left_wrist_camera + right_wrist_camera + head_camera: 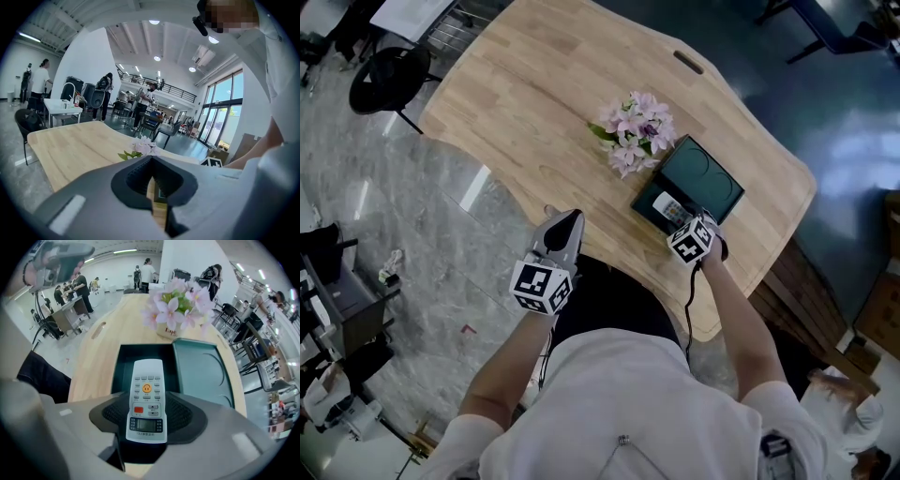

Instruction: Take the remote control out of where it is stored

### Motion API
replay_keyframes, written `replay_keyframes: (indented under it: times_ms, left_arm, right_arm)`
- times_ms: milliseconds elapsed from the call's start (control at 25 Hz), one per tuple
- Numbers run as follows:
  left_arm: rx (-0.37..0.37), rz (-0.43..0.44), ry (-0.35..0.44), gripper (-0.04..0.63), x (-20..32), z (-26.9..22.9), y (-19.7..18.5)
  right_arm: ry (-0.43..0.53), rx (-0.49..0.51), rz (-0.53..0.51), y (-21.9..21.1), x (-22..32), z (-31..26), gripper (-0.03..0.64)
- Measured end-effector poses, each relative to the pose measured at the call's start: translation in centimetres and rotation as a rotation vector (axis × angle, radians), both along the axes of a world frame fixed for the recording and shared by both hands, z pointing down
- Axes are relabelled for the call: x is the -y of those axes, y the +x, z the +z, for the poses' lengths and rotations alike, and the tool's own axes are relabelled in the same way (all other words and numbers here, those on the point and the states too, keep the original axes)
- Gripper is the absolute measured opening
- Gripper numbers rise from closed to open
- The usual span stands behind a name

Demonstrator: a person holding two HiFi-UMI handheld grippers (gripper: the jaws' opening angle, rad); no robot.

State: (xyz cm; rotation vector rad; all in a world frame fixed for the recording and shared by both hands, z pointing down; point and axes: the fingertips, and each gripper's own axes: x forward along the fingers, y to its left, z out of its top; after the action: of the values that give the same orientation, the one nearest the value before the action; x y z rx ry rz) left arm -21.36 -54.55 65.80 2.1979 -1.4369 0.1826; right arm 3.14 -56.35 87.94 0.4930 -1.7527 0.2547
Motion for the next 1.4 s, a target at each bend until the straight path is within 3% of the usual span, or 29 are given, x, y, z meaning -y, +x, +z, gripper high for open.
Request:
replay_keyframes:
  times_ms: [200, 440, 640, 920, 1120, 1400]
  left_arm:
    - [-0.002, 0.053, 0.035, 0.0, 0.4, -2.3, 1.7]
    - [0.009, 0.137, 0.12, 0.0, 1.8, -7.2, 4.4]
    - [0.008, 0.199, 0.261, 0.0, 4.8, -13.6, 6.4]
    - [-0.003, 0.194, 0.449, 0.0, 6.4, -22.7, 7.5]
    - [-0.016, 0.226, 0.509, 0.0, 6.1, -25.9, 8.9]
    - [-0.013, 0.24, 0.52, 0.0, 5.9, -26.6, 9.9]
  right_arm:
    - [0.097, 0.126, 0.095, -0.6, 0.9, -6.7, 0.265]
    - [0.282, 0.418, 0.293, -0.9, 3.0, -19.2, 0.264]
    - [0.516, 0.673, 0.394, -0.6, 5.0, -31.6, 0.265]
    - [0.699, 1.024, 0.489, 0.2, 3.9, -43.9, 0.265]
    - [0.814, 1.101, 0.497, 0.9, 2.5, -48.4, 0.265]
    - [0.851, 1.096, 0.532, 1.6, 2.6, -49.2, 0.264]
